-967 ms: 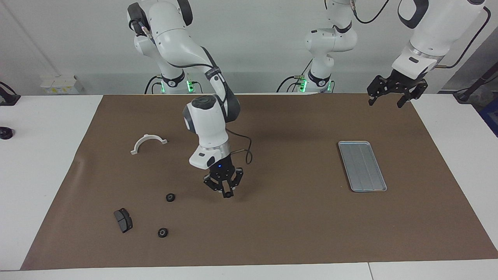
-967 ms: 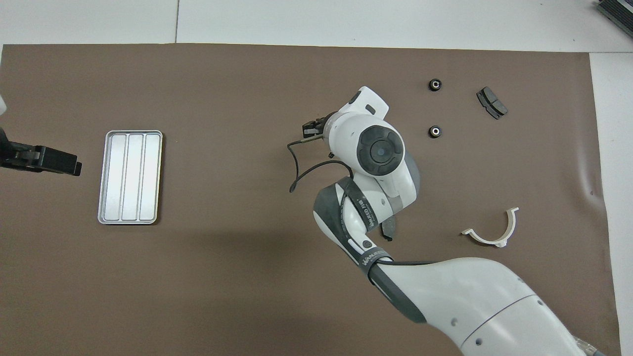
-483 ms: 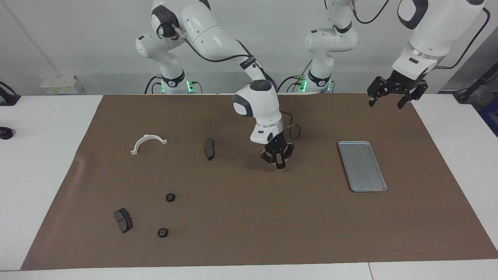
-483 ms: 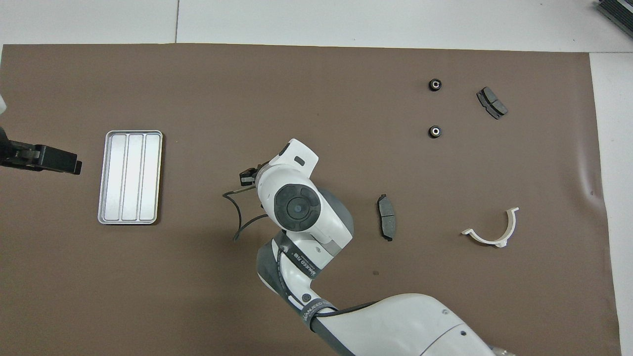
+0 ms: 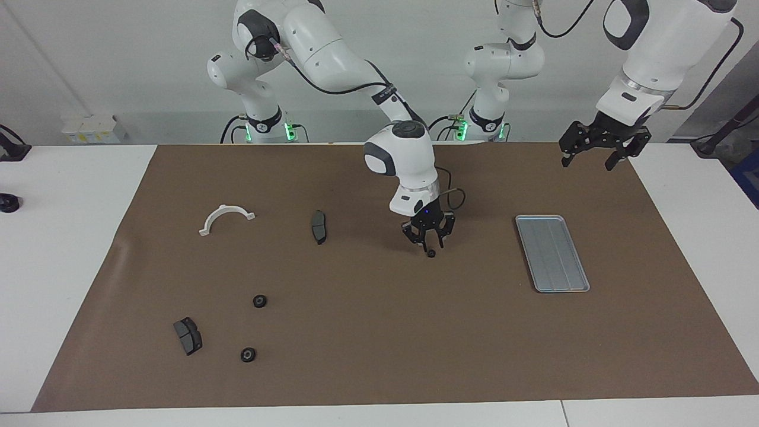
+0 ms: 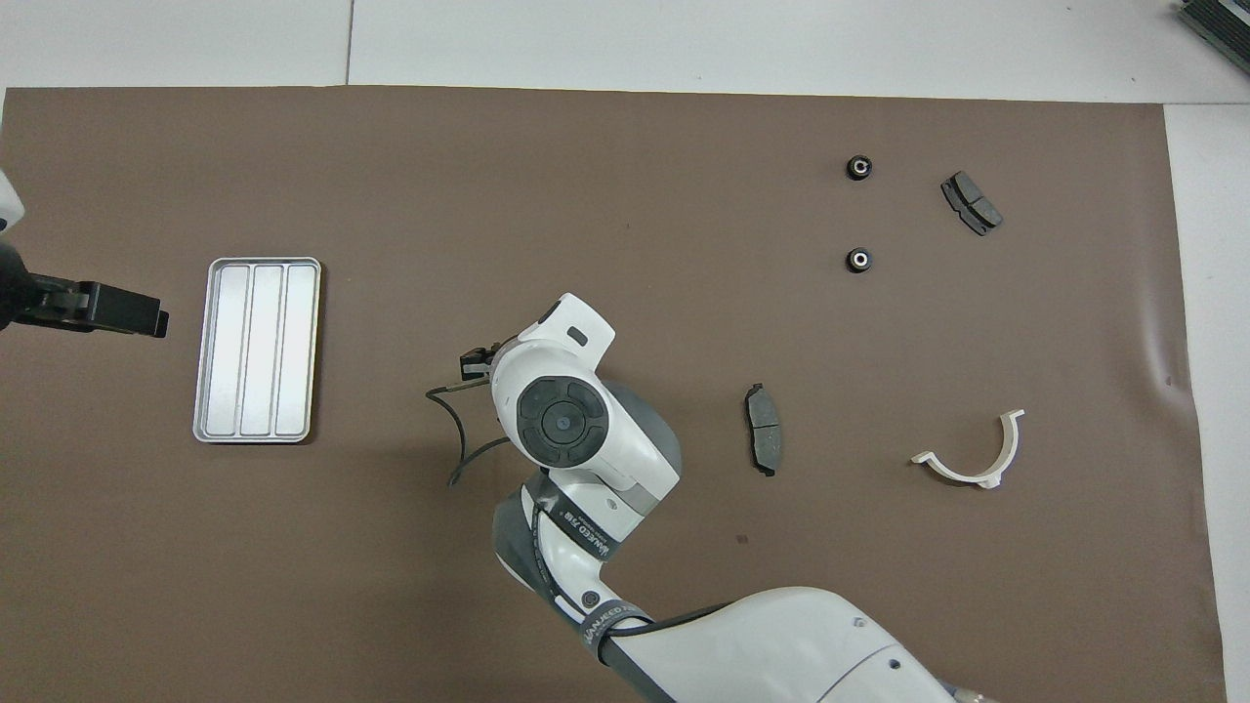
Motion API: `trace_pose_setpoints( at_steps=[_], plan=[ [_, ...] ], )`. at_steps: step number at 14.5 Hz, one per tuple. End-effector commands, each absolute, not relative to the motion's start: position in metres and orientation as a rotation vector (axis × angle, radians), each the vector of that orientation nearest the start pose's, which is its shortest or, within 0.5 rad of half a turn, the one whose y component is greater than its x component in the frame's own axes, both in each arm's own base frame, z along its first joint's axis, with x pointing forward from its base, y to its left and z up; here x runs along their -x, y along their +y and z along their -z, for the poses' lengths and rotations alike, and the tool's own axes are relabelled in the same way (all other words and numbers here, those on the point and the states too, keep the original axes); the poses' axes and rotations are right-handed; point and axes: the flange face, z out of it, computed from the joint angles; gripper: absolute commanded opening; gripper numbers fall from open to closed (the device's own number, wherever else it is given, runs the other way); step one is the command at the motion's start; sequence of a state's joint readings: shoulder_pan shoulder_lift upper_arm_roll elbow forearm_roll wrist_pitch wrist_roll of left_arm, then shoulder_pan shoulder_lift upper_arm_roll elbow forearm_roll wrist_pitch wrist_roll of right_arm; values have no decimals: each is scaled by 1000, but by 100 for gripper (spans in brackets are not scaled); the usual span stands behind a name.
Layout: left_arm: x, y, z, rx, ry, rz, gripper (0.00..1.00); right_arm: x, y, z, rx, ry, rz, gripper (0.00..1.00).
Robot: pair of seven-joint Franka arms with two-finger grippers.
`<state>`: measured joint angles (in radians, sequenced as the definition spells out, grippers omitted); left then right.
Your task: Pick bearing gear from pile to tray
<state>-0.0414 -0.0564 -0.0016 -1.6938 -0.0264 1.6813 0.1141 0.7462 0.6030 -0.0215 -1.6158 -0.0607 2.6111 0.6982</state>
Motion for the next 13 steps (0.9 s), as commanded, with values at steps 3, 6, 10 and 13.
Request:
trace_pose_setpoints(
  at_steps=[3,6,10,13],
  plan=[
    [-537,-32,-582,3174,21,175,100,-574,446,-341,2919,6,458,47],
    [-543,-77,-544,3187,-157,240,100,-611,384,-364,2936,151,466,47],
    [-561,-189,-461,3111,-413,312,100,-663,266,-366,2999,306,435,47],
    [-556,-255,-402,3090,-484,287,100,-688,168,-355,3073,272,384,47]
  ],
)
